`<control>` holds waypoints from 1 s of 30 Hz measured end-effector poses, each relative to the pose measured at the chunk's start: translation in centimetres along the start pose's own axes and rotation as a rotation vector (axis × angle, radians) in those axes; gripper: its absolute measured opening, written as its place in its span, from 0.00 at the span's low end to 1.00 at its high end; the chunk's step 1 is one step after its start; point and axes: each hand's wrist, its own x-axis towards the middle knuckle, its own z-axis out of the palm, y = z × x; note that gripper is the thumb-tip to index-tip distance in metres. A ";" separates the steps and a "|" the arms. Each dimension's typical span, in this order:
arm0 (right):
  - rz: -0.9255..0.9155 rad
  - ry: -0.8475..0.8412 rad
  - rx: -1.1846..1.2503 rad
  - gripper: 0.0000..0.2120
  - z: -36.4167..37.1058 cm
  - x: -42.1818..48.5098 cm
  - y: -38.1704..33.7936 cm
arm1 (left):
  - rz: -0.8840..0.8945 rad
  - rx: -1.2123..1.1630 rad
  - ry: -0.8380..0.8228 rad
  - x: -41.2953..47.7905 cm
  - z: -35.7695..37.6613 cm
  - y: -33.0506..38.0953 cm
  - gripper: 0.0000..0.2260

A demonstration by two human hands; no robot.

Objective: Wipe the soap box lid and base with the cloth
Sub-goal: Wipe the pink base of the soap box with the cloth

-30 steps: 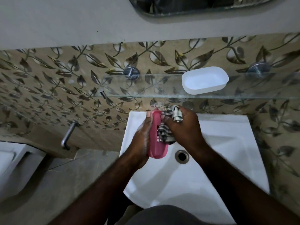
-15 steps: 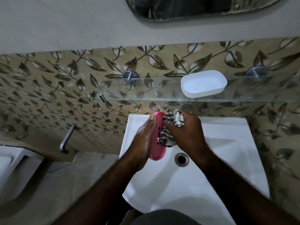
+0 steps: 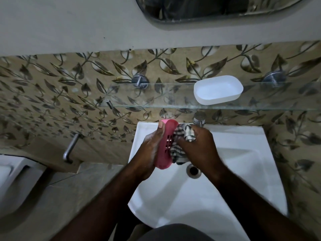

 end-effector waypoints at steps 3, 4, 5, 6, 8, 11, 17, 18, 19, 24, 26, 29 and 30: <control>-0.034 0.043 -0.022 0.06 0.5 -0.6 0.1 | 0.024 -0.009 0.055 -0.1 -0.1 -0.3 0.26; -0.016 0.017 -0.009 0.08 0.9 -1.2 0.3 | 0.042 -0.020 0.106 -0.1 -0.1 -0.3 0.25; 0.002 -0.023 0.012 0.08 1.3 -1.9 0.4 | 0.056 -0.044 0.147 0.0 -0.1 -0.2 0.25; 0.024 -0.061 0.037 0.09 1.6 -2.6 0.3 | 0.063 -0.073 0.175 0.0 0.0 -0.1 0.27; 0.078 -0.103 0.154 0.06 1.6 -3.2 0.2 | 0.077 -0.114 0.190 0.1 0.1 0.1 0.31; 0.119 -0.165 0.287 0.09 0.5 -3.4 -0.3 | 0.089 -0.128 0.160 0.4 0.3 0.3 0.33; 0.316 -0.302 0.802 0.10 -0.6 -2.7 0.8 | 0.003 -0.287 0.038 1.2 -0.7 0.8 0.35; 0.330 -0.295 0.941 0.12 -1.0 -2.3 0.8 | -0.006 -0.342 0.013 1.2 -0.9 1.0 0.36; 0.337 -0.295 1.068 0.12 -1.4 -2.1 0.8 | -0.013 -0.384 -0.006 1.1 -1.0 1.1 0.36; 0.416 -0.279 1.303 0.16 -2.3 -1.7 1.9 | -0.045 -0.460 -0.019 0.8 -1.3 0.7 0.30; 0.426 -0.304 1.270 0.15 -2.1 -1.9 2.0 | -0.052 -0.450 -0.009 0.7 -1.0 0.5 0.29; 0.410 -0.298 1.236 0.15 -2.1 -1.9 2.0 | -0.037 -0.404 0.017 0.6 -0.7 0.5 0.30; 0.386 -0.301 1.239 0.15 -2.2 -1.8 2.1 | -0.028 -0.394 0.018 0.6 -0.7 0.5 0.30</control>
